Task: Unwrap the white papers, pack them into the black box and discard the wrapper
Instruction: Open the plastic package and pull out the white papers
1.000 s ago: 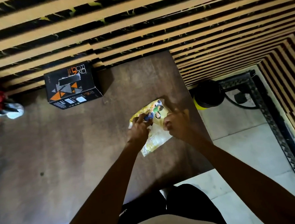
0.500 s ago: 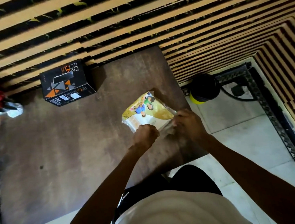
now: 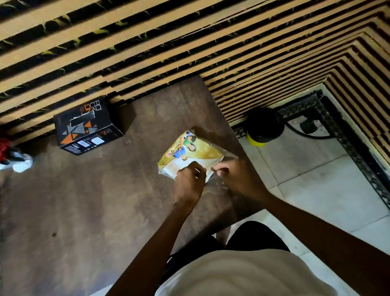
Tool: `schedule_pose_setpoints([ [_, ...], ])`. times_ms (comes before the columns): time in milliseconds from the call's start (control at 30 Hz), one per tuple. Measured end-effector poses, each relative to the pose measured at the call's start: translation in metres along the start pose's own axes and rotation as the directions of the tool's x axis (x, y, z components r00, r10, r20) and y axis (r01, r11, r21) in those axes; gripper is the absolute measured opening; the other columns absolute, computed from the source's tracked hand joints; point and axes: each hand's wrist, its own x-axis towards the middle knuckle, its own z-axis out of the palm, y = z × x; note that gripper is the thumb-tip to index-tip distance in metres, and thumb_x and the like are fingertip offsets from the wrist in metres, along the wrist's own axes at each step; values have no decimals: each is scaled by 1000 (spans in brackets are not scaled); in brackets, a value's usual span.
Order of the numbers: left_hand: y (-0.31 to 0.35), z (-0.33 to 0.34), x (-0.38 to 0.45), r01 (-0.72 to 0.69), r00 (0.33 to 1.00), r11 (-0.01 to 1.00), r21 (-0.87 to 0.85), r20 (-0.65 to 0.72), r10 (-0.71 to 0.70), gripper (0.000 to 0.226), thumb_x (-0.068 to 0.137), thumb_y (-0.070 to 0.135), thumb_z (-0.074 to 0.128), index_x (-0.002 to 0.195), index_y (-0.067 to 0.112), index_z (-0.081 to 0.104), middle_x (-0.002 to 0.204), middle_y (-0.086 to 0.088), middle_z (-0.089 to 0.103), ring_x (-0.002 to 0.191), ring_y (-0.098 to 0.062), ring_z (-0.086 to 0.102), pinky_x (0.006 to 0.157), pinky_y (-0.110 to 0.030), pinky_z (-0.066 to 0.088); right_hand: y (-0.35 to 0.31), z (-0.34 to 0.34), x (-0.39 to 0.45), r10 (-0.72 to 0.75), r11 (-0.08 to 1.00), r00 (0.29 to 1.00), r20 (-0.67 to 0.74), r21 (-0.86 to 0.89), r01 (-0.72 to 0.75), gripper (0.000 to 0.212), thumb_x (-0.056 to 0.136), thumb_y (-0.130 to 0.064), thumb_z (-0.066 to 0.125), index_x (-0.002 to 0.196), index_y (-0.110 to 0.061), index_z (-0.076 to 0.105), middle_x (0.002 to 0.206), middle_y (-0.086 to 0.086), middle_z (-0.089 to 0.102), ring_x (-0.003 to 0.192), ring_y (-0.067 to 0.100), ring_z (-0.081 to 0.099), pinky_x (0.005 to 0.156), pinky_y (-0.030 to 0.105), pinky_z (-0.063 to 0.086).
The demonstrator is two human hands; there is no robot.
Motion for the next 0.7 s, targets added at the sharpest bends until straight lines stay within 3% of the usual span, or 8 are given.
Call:
schedule_pose_setpoints([
  [67,3,4,-2,1,1000,1000,-1,6,-1,17,90,30,57,87,16,66,78,-4,76,62,-17,70,63,-38,58,2,22,16,284,939,951,120,165,-301,37,90,-27,62,120,-6,66,120,13,67,112,28,61,98,29,47],
  [167,8,5,-5,-5,1000,1000,3,-16,5,16,90,27,58,87,14,67,79,-5,75,66,-21,69,65,-39,56,58,72,51,439,822,877,197,307,-480,75,65,-58,76,119,-8,62,124,17,63,107,32,61,98,44,50],
  [200,8,5,-4,-11,1000,1000,1,-21,12,15,89,26,58,86,14,67,80,-3,75,66,-20,68,65,-36,56,61,75,55,502,719,840,205,441,-537,70,59,-56,81,106,-7,65,113,15,67,95,27,63,87,40,54],
  [267,7,4,-3,-17,1000,1000,1,3,17,13,89,28,59,87,17,66,80,3,73,67,-14,66,66,-30,53,33,53,45,574,480,780,250,669,-568,26,75,-29,79,81,-11,61,84,5,66,71,14,60,62,22,54],
  [367,-1,0,2,-66,996,997,-51,65,69,17,89,33,59,95,18,67,93,2,69,83,-15,65,77,-34,55,18,45,45,571,312,729,377,722,-617,13,91,-20,62,86,-10,55,71,1,56,59,9,53,52,20,51],
  [500,-22,-6,18,-13,1000,1000,15,18,13,45,90,39,51,120,6,61,124,-17,63,117,-32,56,99,-42,45,6,42,55,523,308,767,371,757,-576,23,82,-22,74,98,-15,58,85,1,61,74,13,59,70,30,55],
  [600,-38,-13,31,102,991,995,-6,87,-101,47,95,37,48,131,7,53,135,-18,56,124,-34,52,103,-41,43,2,45,63,495,334,802,334,779,-531,38,86,-17,69,122,-9,56,118,12,63,109,29,62,91,40,54],
  [700,-45,-20,41,124,987,992,-24,108,-120,39,97,28,49,130,7,54,129,-16,62,115,-33,60,92,-34,46,-3,50,69,436,357,818,376,762,-540,52,87,-23,68,134,-10,50,133,16,59,114,35,60,75,39,56],
])
